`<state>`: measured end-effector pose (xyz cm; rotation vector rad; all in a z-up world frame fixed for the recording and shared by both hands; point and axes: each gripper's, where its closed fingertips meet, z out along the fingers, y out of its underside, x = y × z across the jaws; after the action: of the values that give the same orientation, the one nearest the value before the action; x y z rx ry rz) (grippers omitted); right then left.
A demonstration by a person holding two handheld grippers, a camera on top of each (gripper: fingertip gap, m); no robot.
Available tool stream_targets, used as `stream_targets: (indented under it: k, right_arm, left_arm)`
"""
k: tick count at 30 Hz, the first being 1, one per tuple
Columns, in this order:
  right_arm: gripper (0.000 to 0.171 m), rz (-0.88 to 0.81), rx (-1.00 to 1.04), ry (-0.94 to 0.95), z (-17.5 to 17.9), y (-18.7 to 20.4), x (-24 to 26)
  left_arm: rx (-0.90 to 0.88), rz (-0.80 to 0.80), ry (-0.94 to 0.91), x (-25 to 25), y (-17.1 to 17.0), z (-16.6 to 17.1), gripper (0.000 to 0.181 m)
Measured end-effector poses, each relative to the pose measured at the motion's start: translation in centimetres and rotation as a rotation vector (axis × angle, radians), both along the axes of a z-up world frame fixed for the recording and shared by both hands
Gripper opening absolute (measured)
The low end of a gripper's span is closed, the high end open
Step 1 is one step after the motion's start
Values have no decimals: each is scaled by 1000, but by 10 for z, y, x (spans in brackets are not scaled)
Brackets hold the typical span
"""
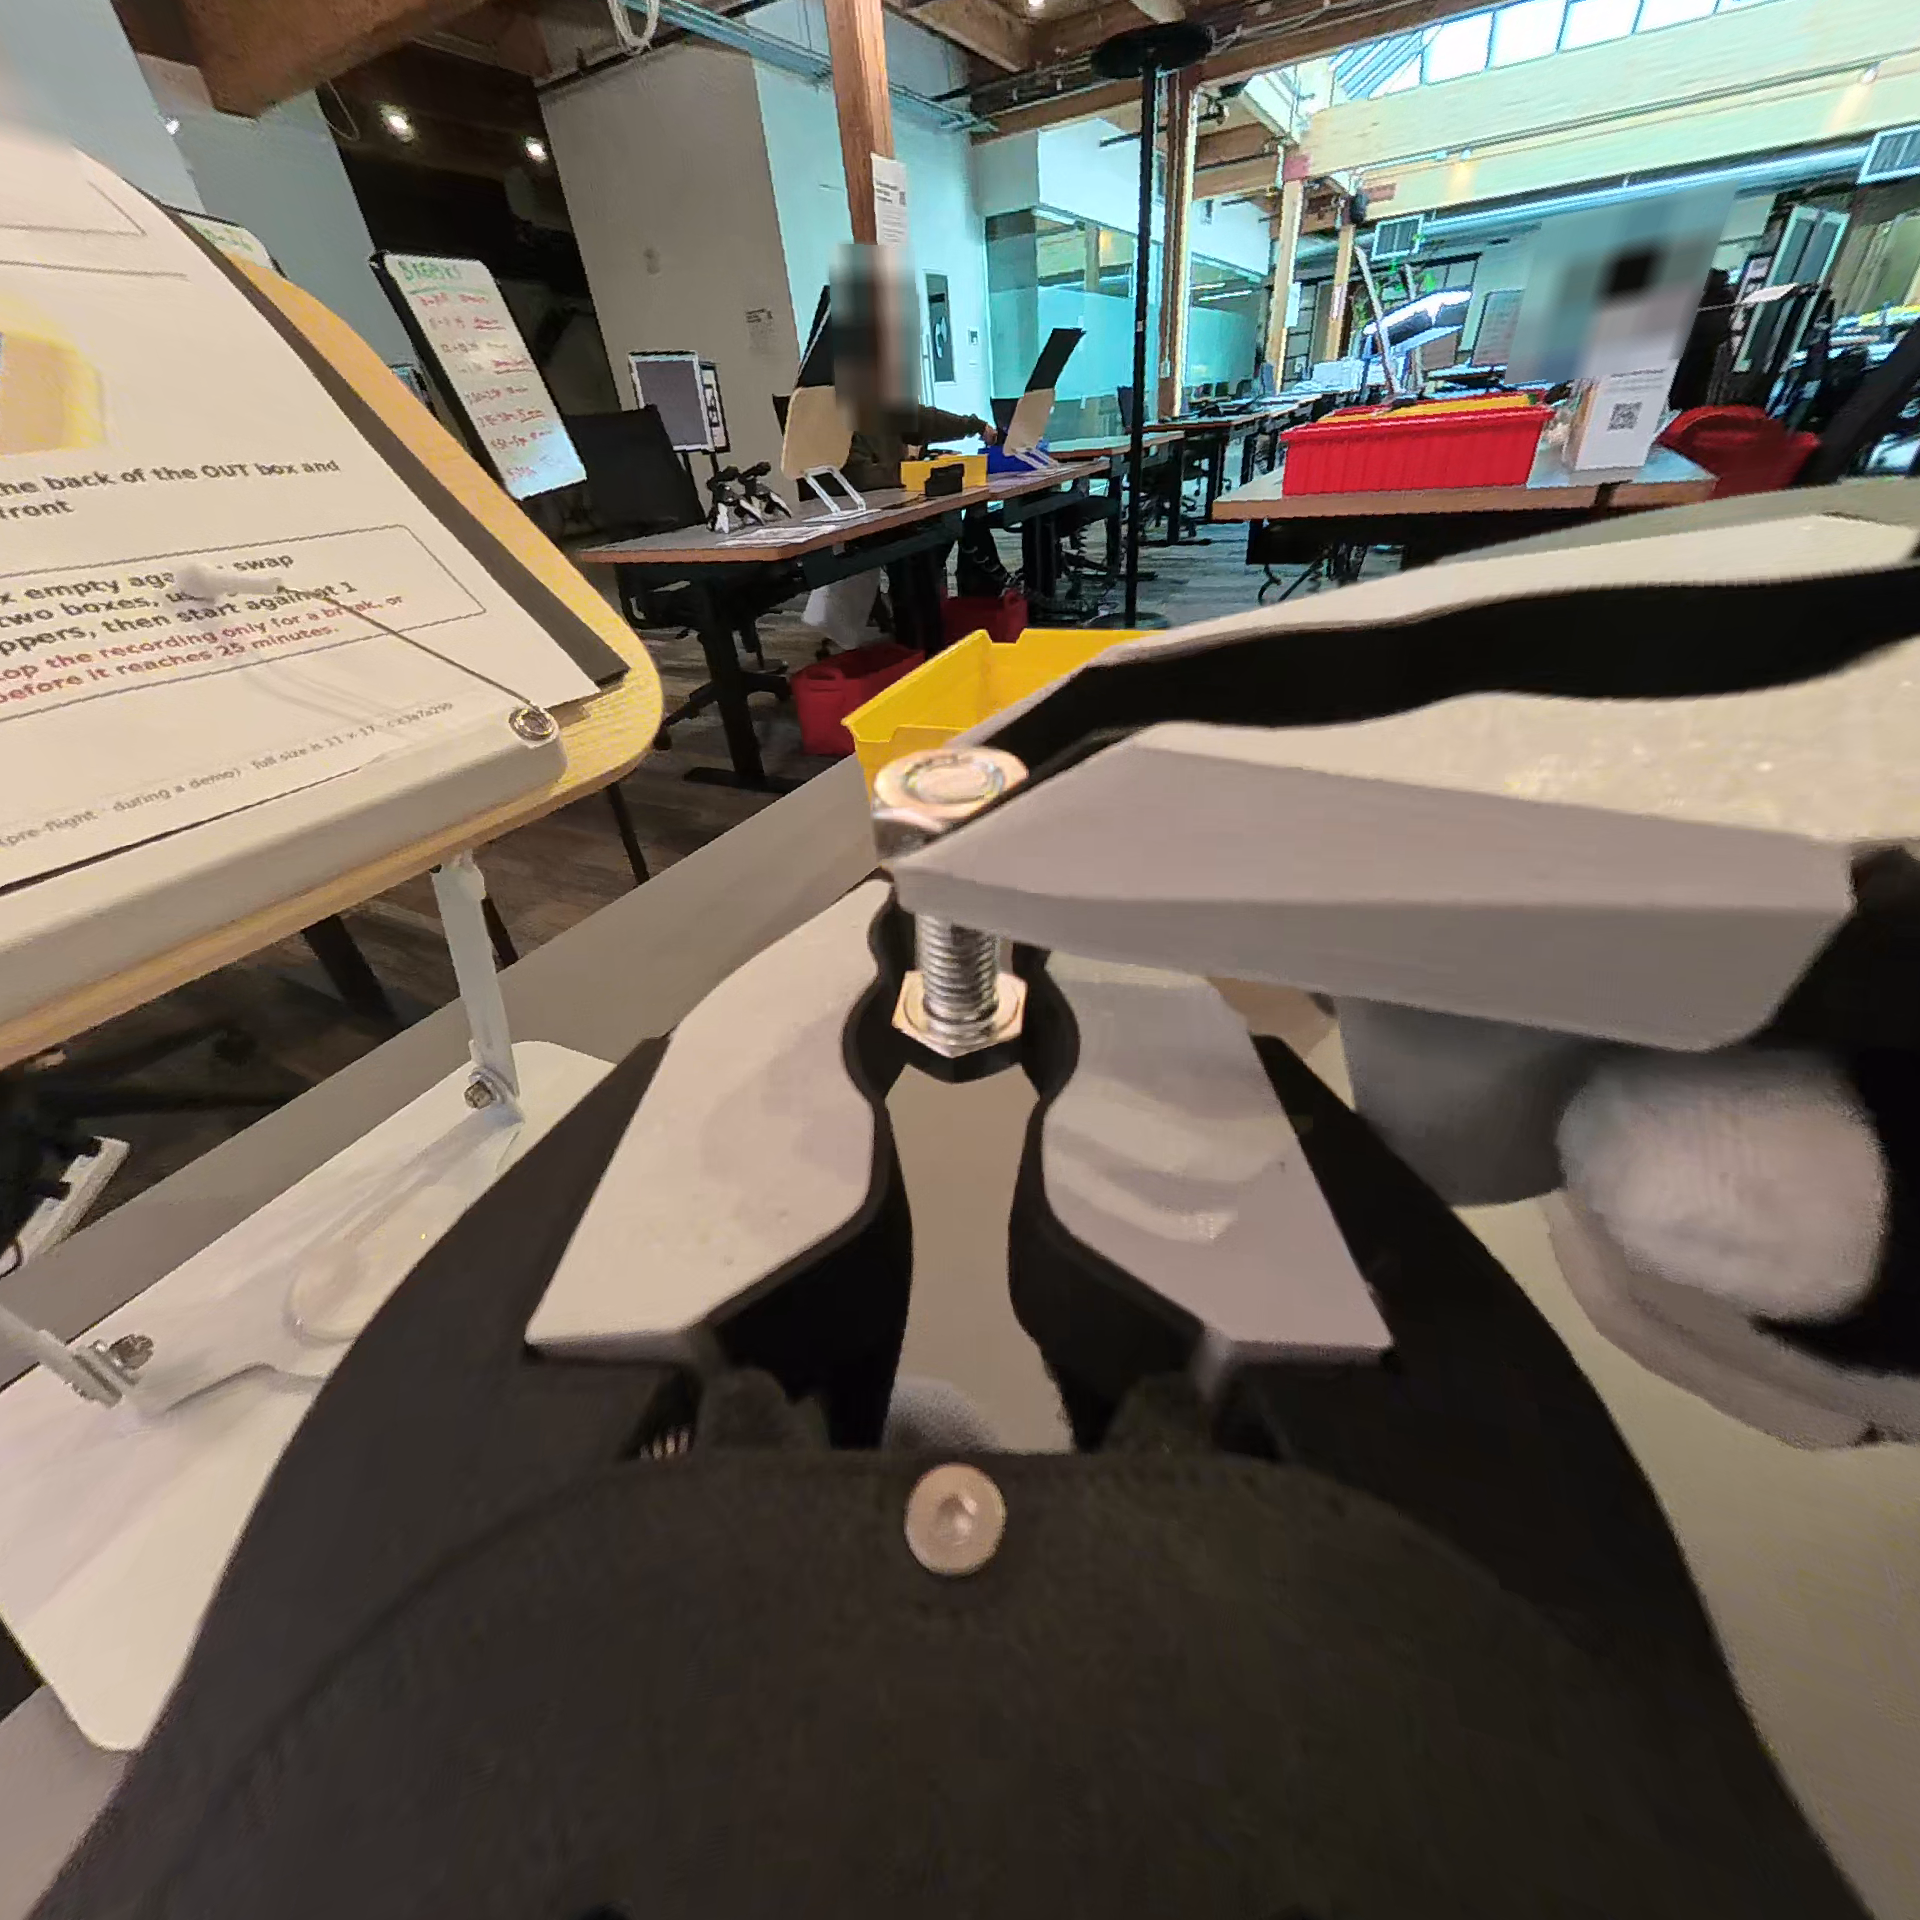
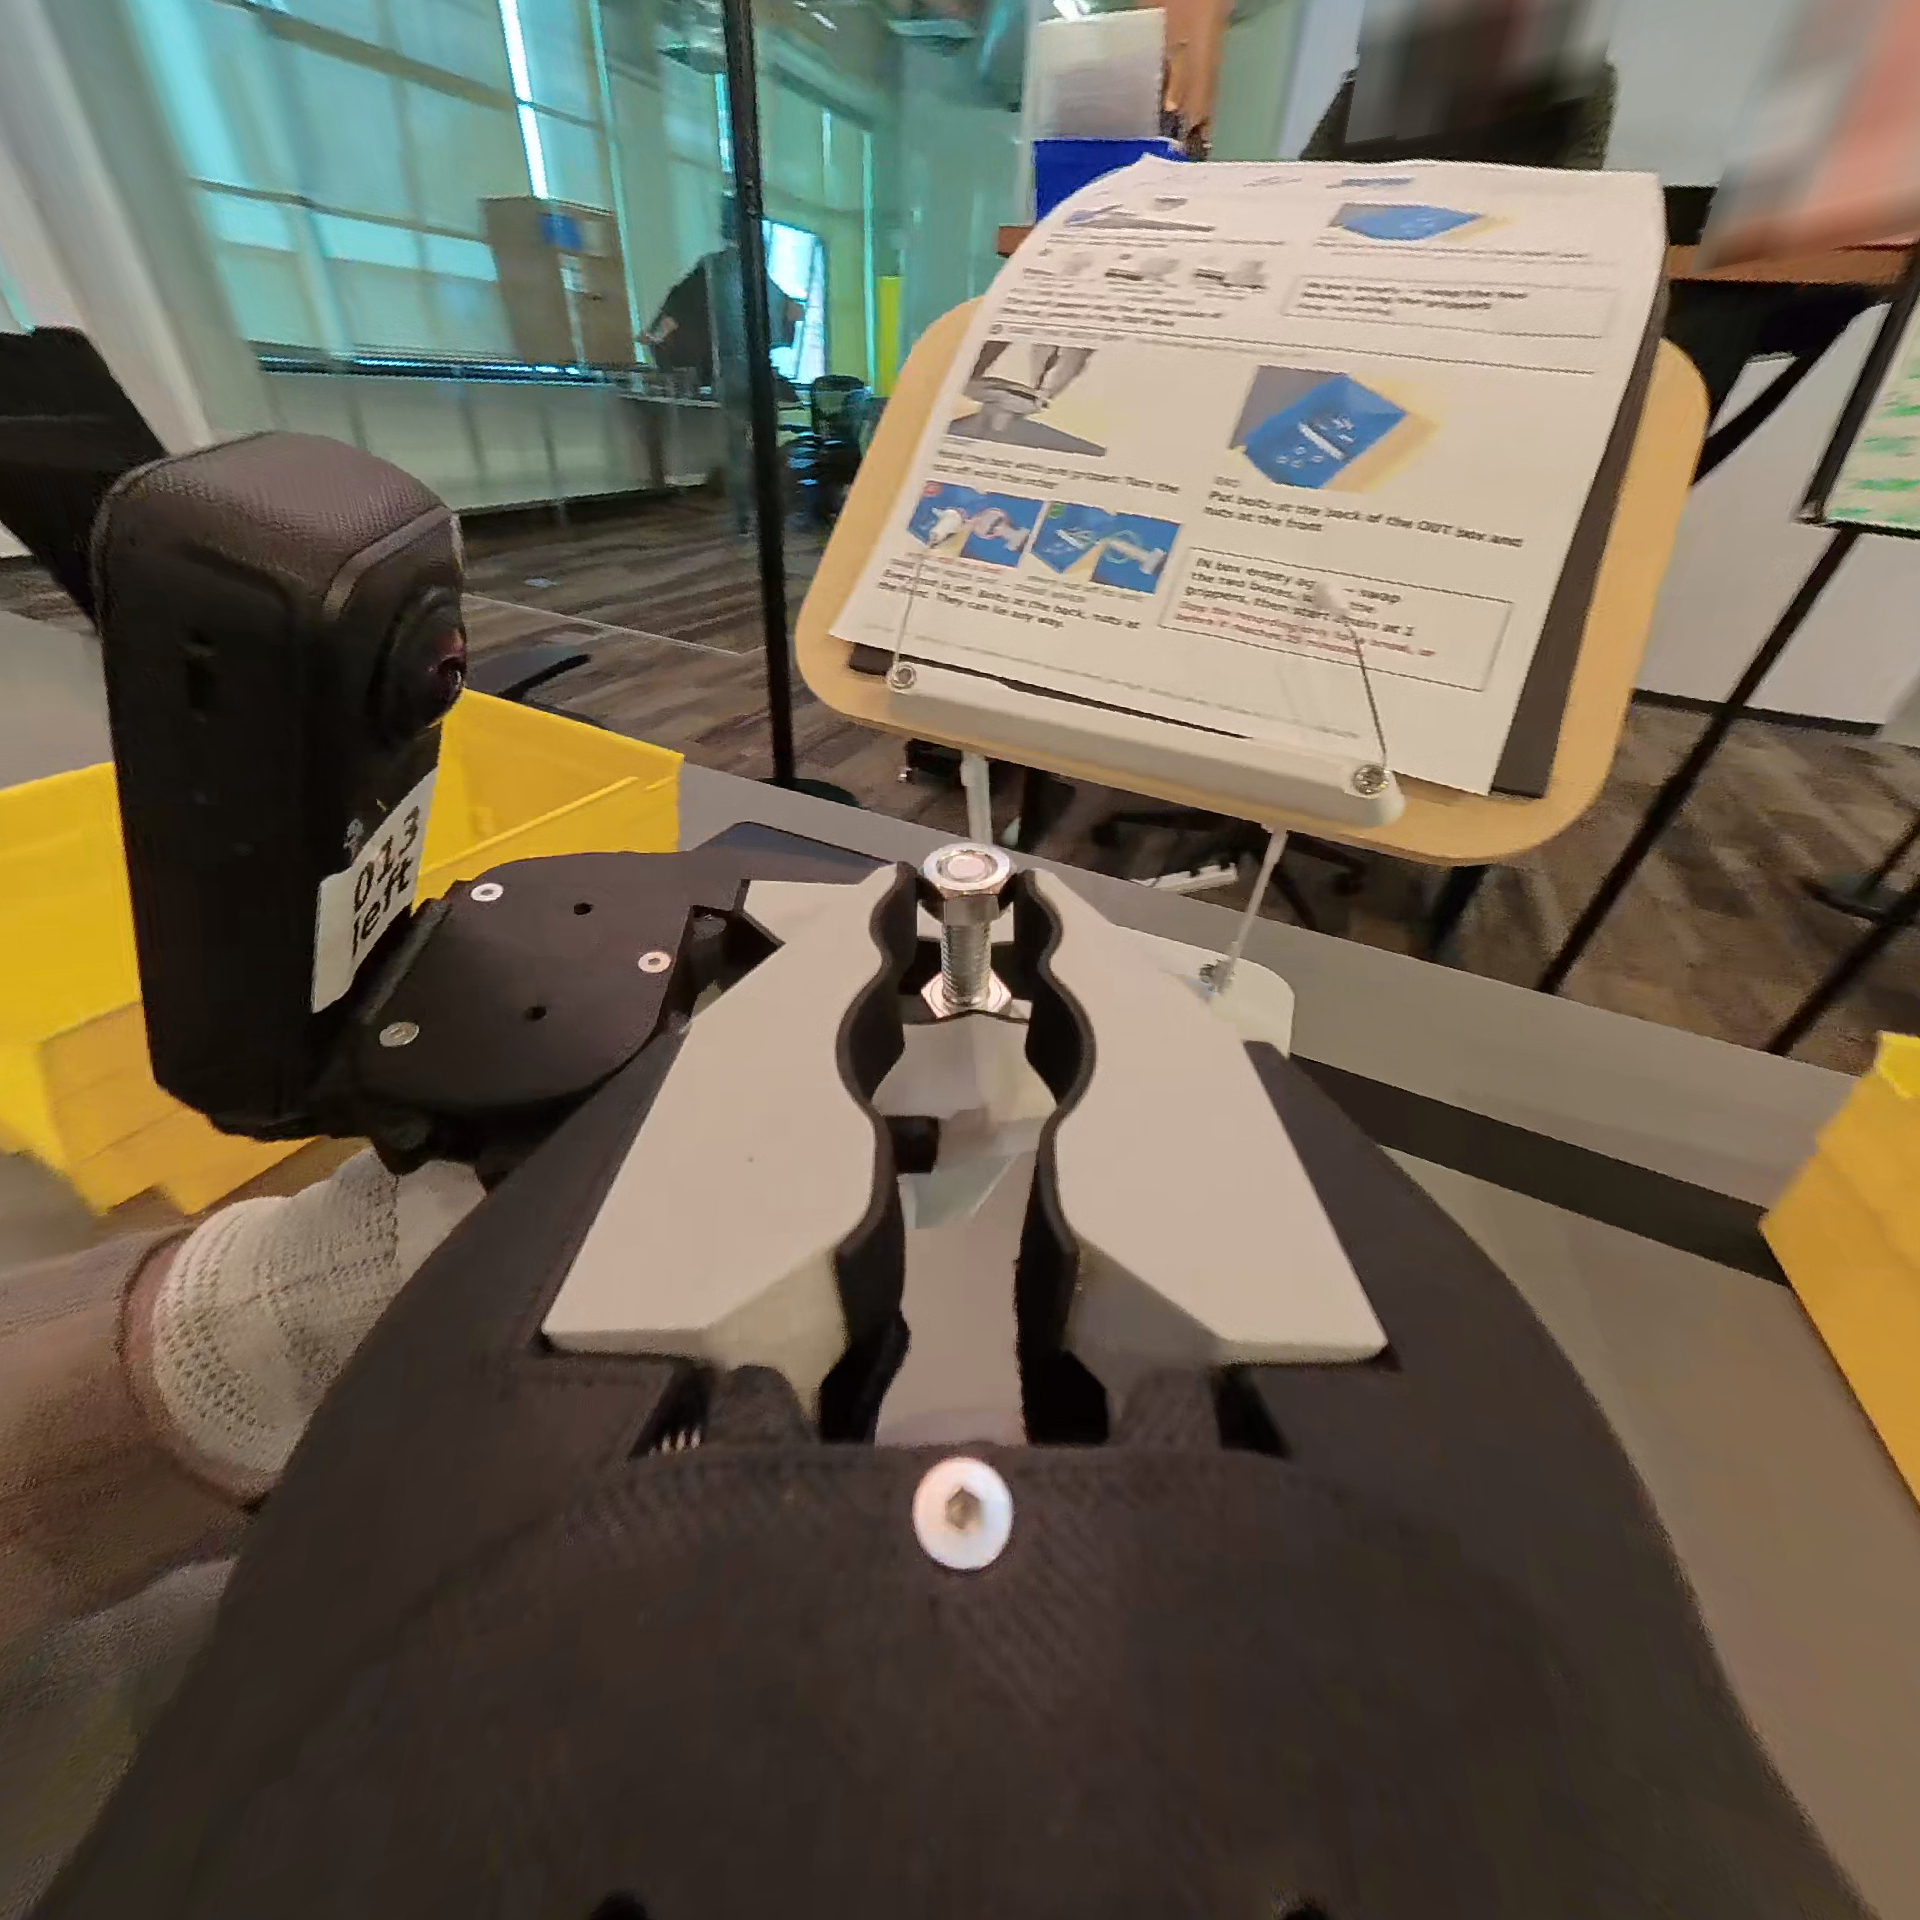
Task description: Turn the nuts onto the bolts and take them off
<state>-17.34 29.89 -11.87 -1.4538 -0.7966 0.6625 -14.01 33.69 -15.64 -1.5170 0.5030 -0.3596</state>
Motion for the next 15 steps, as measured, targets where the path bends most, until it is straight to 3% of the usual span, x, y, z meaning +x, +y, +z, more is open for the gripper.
stream_targets:
  k: [7,9,13,15]
  right_arm:
    - [23,30,26,-8,4,-3,4]
    - [32,152,40,-19,10,-13,4]
    - [32,517,86,-19,36,-32,12]
    - [37,669,104,-126,34,-32,18]
  left_arm:
    - [-1,-41,1,4,-3,2,19]
    - [4,-68,0,6,-6,4,19]
    - [-7,-144,-28,11,-14,10,19]
    - [-4,-183,-43,14,-18,15,19]
